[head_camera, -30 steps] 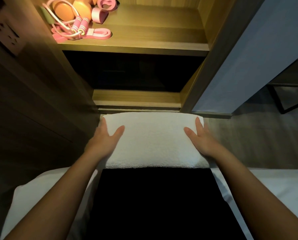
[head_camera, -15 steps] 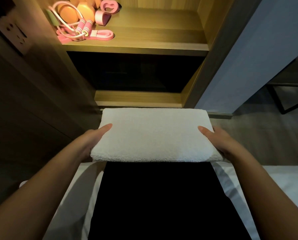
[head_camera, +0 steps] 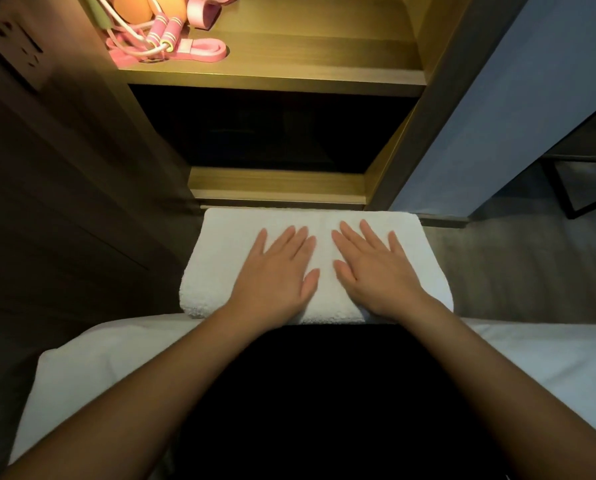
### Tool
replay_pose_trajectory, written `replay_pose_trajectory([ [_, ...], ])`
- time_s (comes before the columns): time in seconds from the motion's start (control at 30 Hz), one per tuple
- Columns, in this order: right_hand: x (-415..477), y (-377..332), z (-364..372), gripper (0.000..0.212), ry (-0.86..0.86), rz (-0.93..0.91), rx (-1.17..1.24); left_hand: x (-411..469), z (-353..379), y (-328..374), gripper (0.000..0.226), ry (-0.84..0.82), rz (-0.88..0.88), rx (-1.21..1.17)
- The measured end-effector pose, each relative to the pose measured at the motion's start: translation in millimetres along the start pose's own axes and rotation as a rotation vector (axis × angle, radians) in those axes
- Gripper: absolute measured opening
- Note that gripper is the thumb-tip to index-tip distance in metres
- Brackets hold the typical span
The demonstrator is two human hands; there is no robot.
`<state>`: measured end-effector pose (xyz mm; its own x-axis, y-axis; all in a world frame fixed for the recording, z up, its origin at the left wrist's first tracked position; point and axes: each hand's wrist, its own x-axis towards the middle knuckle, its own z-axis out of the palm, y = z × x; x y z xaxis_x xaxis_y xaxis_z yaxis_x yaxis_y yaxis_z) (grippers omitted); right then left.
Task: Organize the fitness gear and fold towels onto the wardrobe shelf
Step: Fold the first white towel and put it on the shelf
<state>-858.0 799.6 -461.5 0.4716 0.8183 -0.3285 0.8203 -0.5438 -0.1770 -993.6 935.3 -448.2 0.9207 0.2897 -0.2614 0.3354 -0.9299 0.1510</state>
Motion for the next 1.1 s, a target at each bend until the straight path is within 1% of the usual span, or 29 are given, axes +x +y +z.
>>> replay_pose_trajectory([
  [0.03,-1.0,5.5,-0.2,0.059,-0.007,0.011,0.01,-1.1,-0.3,-3.0,0.065,-0.009,0.017,-0.012],
  [0.1,-5.0,21.1,-1.4,0.062,-0.035,0.061,0.055,-3.1,-2.4,-15.7,0.07,-0.038,-0.014,-0.058],
  [0.17,-9.5,35.7,-3.8,0.064,-0.08,0.139,0.098,-5.5,-4.4,-29.6,0.073,-0.058,-0.115,-0.092],
  [0.27,-12.4,47.2,-10.1,0.066,-0.157,0.269,0.132,-7.0,-8.5,-45.7,0.072,-0.119,-0.323,-0.141],
  [0.3,-11.7,46.6,-12.7,0.066,-0.166,0.296,0.119,-6.0,-10.3,-46.7,0.071,-0.124,-0.366,-0.145],
  [0.33,-9.5,42.9,-15.0,0.065,-0.149,0.295,0.106,-3.9,-12.2,-44.3,0.068,-0.095,-0.374,-0.139],
  [0.37,-6.7,35.4,-16.7,0.063,-0.107,0.253,0.103,-1.9,-13.8,-38.2,0.065,-0.033,-0.332,-0.138],
  [0.43,-2.2,13.1,-17.3,0.06,-0.011,0.074,0.114,1.5,-15.1,-18.9,0.06,0.082,-0.125,-0.158],
  [0.47,-0.7,2.5,-15.7,0.059,-0.001,-0.012,0.11,2.2,-13.3,-9.3,0.058,0.086,-0.023,-0.156],
  [0.5,0.0,-4.9,-13.3,0.058,-0.016,-0.069,0.091,2.2,-10.2,-2.9,0.057,0.06,0.036,-0.137],
  [0.53,0.0,-7.5,-10.6,0.058,-0.037,-0.096,0.063,1.5,-6.5,-1.6,0.057,0.025,0.048,-0.109],
  [0.57,-1.3,-5.1,-8.2,0.058,-0.049,-0.097,0.04,0.2,-3.0,-5.4,0.058,0.003,0.024,-0.087],
  [0.7,-16.5,26.4,-7.2,0.061,-0.047,0.012,0.08,-12.5,-1.9,-45.6,0.065,-0.028,-0.164,-0.129],
  [0.77,-24.2,38.0,-7.5,0.065,-0.038,0.073,0.097,-19.8,-3.7,-61.2,0.067,-0.014,-0.224,-0.15],
  [0.8,-28.4,41.2,-7.9,0.067,-0.017,0.094,0.109,-23.8,-3.8,-64.2,0.068,0.021,-0.233,-0.147],
  [0.87,-39.6,43.0,-8.7,0.074,0.06,0.074,0.146,-33.9,-3.5,-63.8,0.072,0.118,-0.173,-0.136],
  [0.93,-53.7,39.2,-6.9,0.078,0.128,-0.037,0.133,-44.9,-1.0,-58.5,0.08,0.149,-0.029,-0.109],
  [1.0,-65.7,33.7,1.1,0.084,0.145,-0.143,0.015,-54.0,7.3,-52.7,0.091,0.133,0.092,0.004],
  [1.03,-68.8,31.9,5.4,0.088,0.142,-0.165,-0.056,-55.8,11.9,-50.6,0.095,0.13,0.117,0.078],
  [1.1,-68.6,30.8,9.6,0.091,0.15,-0.166,-0.133,-55.0,16.9,-47.6,0.102,0.156,0.111,0.17],
])
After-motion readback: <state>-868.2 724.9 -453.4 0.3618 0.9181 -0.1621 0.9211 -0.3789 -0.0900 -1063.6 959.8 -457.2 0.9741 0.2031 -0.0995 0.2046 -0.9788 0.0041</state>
